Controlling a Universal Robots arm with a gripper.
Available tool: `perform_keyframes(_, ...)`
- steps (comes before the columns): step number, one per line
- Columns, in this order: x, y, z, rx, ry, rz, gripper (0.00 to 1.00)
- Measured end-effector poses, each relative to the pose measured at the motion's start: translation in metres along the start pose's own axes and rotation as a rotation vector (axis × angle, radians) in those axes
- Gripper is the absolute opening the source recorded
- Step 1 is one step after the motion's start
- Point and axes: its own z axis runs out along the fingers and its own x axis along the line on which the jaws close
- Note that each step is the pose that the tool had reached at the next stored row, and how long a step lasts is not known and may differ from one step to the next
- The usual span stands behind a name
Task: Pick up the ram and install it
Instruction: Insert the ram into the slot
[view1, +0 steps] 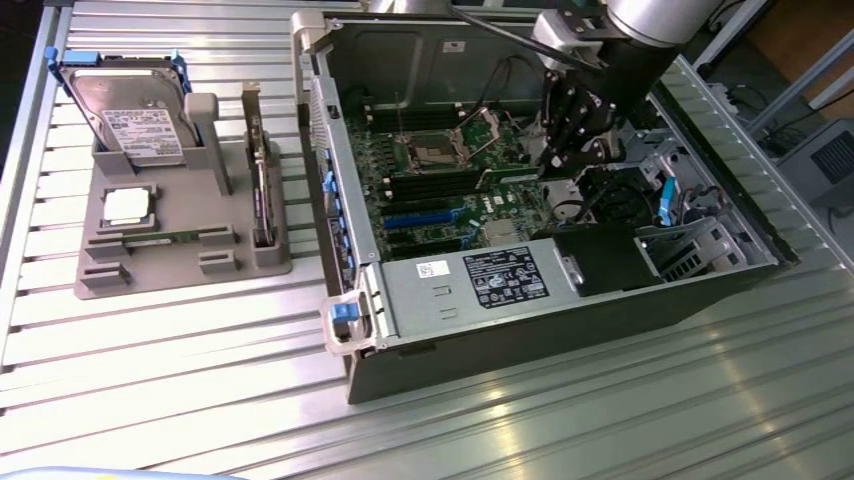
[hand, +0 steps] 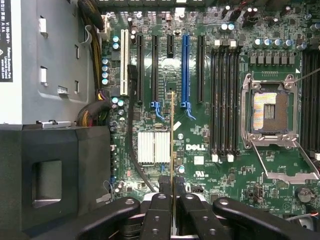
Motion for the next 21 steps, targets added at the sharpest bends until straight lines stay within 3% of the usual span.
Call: perform_keyframes(21,0.0,-0.0008,0.0217,0.0,-0.0001,0.0,0.13)
